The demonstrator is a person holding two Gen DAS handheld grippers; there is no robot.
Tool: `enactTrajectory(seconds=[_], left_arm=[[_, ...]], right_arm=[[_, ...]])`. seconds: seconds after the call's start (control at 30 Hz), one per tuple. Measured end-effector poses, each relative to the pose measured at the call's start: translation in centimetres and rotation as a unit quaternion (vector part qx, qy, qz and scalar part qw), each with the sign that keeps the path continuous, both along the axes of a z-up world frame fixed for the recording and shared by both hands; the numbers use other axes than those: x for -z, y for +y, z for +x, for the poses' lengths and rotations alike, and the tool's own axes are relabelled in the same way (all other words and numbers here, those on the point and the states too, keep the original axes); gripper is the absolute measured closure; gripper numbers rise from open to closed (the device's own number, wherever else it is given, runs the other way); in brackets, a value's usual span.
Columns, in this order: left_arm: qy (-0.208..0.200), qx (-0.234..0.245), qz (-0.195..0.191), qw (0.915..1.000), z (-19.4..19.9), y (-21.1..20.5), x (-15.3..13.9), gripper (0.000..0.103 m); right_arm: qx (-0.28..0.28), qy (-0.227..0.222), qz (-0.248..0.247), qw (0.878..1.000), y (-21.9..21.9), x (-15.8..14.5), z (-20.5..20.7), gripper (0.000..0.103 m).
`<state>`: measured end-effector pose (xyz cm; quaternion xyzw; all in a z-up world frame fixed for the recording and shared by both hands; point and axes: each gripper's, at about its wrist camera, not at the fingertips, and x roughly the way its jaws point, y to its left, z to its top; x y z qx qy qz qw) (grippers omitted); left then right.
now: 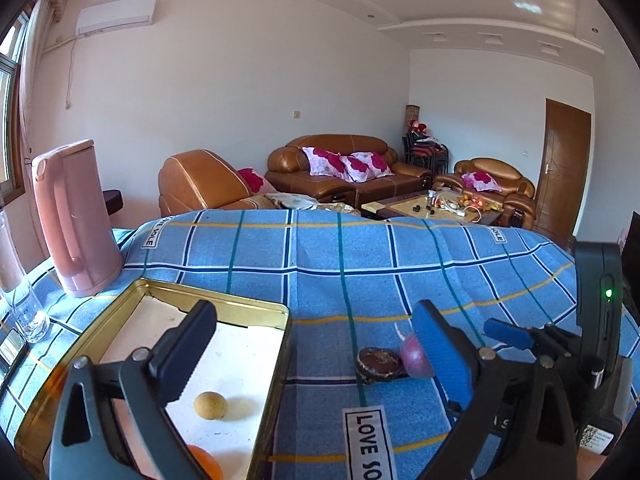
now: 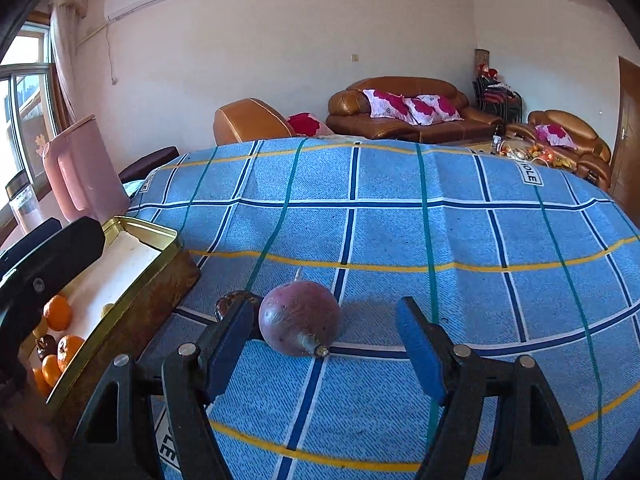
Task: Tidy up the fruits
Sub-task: 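Move the right gripper to the purple passion fruit while the left moves to the mangosteen, then close the right gripper on the passion fruit while the left closes on the mangosteen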
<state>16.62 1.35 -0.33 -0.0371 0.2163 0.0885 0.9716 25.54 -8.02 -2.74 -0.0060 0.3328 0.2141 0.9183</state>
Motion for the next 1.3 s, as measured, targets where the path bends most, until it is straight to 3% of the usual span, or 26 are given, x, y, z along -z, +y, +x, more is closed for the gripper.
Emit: enactTrajectory(seconds=[0.17, 0.33, 0.43, 0.57, 0.67, 0.87, 0.97, 1.13, 1.3], left_arm=[[0.016, -0.005, -0.01, 0.9998, 1.4, 0.9, 1.1, 0.003], [0.028, 0.014, -0.009, 0.9995, 1.8, 0.2, 1.7, 0.003], [0.037, 0.026, -0.024, 0.9987, 2.3, 0.1, 2.1, 0.003], [0.046, 0.047, -0.022, 0.9976, 2.8, -0.7, 2.4, 0.004], [0.051, 0.056, -0.022, 0.9969, 3.1, -1.1, 2.7, 0.01], [0.087, 0.086, -0.026, 0.9921, 4.6, -2.4, 3.9, 0.032], [0.109, 0.103, -0.021, 0.9885, 5.3, -3.3, 4.6, 0.034], [0.158, 0.11, -0.018, 0.9812, 7.1, -3.7, 6.4, 0.047], [0.182, 0.115, -0.029, 0.9761, 8.2, -3.5, 7.0, 0.048]], right_arm=[[-0.007, 0.03, 0.02, 0.999, 0.6, 0.7, 1.5, 0.028], [-0.008, 0.067, 0.008, 0.998, 1.3, 2.2, 2.4, 0.029], [-0.019, 0.084, 0.017, 0.996, 1.1, 2.7, 2.4, 0.046], [-0.004, 0.065, -0.019, 0.998, 1.0, 2.5, 1.4, 0.047], [0.023, 0.056, -0.018, 0.998, -0.8, 2.2, 1.1, 0.047], [0.072, 0.036, -0.019, 0.997, -3.8, 1.5, 1.0, 0.047], [0.072, 0.033, -0.021, 0.997, -3.8, 1.3, 1.0, 0.047], [0.063, 0.039, -0.02, 0.997, -3.6, 1.4, 1.2, 0.047], [0.062, 0.046, -0.016, 0.997, -3.7, 1.6, 1.3, 0.047]])
